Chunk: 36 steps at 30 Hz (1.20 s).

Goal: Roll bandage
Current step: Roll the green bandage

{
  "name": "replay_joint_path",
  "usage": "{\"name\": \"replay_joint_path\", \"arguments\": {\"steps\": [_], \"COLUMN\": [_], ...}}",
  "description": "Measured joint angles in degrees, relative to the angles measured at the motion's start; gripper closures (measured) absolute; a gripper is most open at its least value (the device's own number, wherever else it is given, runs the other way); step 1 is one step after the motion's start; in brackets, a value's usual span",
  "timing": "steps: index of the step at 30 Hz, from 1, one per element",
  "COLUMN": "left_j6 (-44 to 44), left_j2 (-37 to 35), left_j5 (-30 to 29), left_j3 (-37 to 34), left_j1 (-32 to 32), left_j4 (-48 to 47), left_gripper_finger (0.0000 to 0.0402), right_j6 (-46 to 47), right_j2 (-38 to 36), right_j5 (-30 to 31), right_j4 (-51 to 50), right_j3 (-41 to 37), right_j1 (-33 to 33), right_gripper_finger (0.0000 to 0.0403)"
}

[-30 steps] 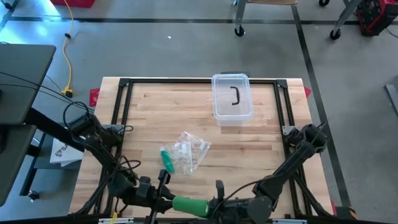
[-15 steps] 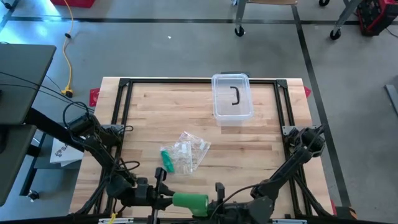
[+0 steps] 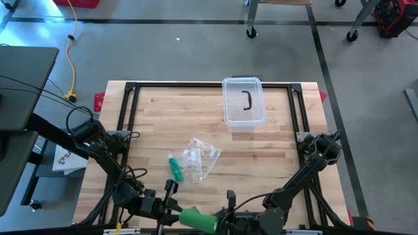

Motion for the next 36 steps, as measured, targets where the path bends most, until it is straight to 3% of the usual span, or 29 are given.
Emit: {"name": "replay_joint_path", "arguments": {"steps": [11,15,20,27,36], "left_j6": [-1.9,-1.9,-1.9,-1.9,-2.3], "left_j2": [0.0,0.0,0.0,0.0,0.0], "left_j5": [9.4,11.6,14.6,18.8,19.6], "left_j3": [0.0,0.0,0.0,0.0,0.0], "left_j1": [0.0,0.0,0.0,0.0,1.0], "left_j4": [0.2,0.5,1.2,2.3,3.1], "left_gripper_finger": [0.0388,0.0388,0.0387,0.0387,0.0387], "right_j6": [-0.3,-1.3,-5.4,-18.6,-16.0], "right_j2": [-0.2,-0.2,-0.2,-0.2,-0.3], "right_j5": [1.3,1.3,1.7,-1.7,-9.6], "right_j4": [-0.6,-0.2,1.5,6.5,2.7], "right_j3": [0.0,0.0,0.0,0.1,3.6], "right_j1": [-0.9,-1.6,-2.5,-1.9,-1.6], "right_gripper_finger": [0.0235,0.0202,0.0200,0.0205,0.0205]}}
